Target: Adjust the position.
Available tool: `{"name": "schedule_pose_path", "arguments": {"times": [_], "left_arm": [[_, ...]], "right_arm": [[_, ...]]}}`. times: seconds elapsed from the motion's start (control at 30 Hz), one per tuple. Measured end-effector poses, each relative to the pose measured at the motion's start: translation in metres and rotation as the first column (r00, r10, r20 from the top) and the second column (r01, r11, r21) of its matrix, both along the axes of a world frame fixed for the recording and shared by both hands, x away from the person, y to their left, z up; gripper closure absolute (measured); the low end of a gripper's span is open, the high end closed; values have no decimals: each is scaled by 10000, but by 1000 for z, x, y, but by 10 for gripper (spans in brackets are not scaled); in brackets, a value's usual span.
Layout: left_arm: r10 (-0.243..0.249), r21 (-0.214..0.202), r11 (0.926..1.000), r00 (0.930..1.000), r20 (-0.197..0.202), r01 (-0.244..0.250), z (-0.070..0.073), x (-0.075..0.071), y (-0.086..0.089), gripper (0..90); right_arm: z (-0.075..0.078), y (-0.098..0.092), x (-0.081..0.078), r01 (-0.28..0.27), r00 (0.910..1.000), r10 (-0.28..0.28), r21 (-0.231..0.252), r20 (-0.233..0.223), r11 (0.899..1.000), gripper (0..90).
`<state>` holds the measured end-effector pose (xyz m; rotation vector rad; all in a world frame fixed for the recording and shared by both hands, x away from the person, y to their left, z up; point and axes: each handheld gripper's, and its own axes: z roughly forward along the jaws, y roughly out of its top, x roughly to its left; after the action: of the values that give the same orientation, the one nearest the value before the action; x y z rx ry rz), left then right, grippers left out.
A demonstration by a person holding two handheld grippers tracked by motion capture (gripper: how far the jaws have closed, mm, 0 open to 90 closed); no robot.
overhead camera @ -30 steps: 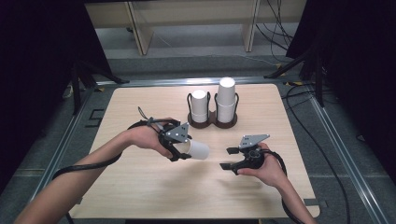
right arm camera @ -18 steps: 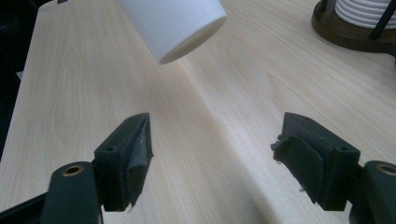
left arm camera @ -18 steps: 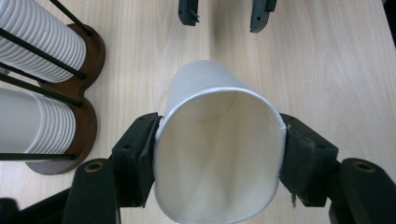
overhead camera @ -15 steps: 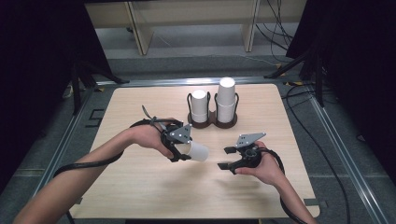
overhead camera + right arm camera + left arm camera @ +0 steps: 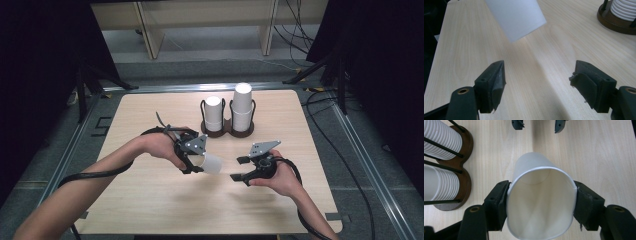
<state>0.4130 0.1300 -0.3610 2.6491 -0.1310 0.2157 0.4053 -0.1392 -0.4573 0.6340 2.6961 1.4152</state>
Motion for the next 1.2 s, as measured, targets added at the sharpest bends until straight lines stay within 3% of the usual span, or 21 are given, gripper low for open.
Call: {"name": "schedule_pose_path", "arguments": {"times": [0.07, 0.33, 0.37, 0.73, 0.77, 1.1, 1.17, 1.2], "left_arm": [[-34, 106, 9999, 10000, 19, 33, 0, -1, -1, 352], [-194, 458, 9988, 9998, 68, 191, 4, 0, -5, 352], [-213, 508, 9985, 9998, 55, 210, 4, -1, -6, 352], [-469, 908, 9947, 9988, -148, 481, 4, -2, -10, 354], [-371, 800, 9960, 9991, -227, 388, 3, -3, -11, 354], [-657, 1297, 9891, 9974, -309, 692, 5, -1, -13, 355], [-533, 1151, 9917, 9977, -423, 579, 4, -2, -14, 356], [-669, 1358, 9882, 9973, -318, 706, 5, -1, -14, 356]], "right_arm": [[0, 1, 1, -73, 9997, 75, -83, 215, 9999, 263], [2, 4, 2, -83, 9999, 84, -9, 100, 10000, 263], [2, 4, 2, -100, 9996, 100, -18, 251, 9999, 263], [3, 5, 1, -125, 9998, 126, -33, 165, 9999, 263], [3, 6, 1, -159, 9998, 159, -22, 141, 9999, 263], [5, 9, 2, -274, 9992, 275, -28, 288, 9996, 263], [5, 10, 2, -277, 9991, 278, -27, 333, 9996, 263], [6, 10, 1, -280, 9992, 280, -9, 297, 9996, 263]]}}
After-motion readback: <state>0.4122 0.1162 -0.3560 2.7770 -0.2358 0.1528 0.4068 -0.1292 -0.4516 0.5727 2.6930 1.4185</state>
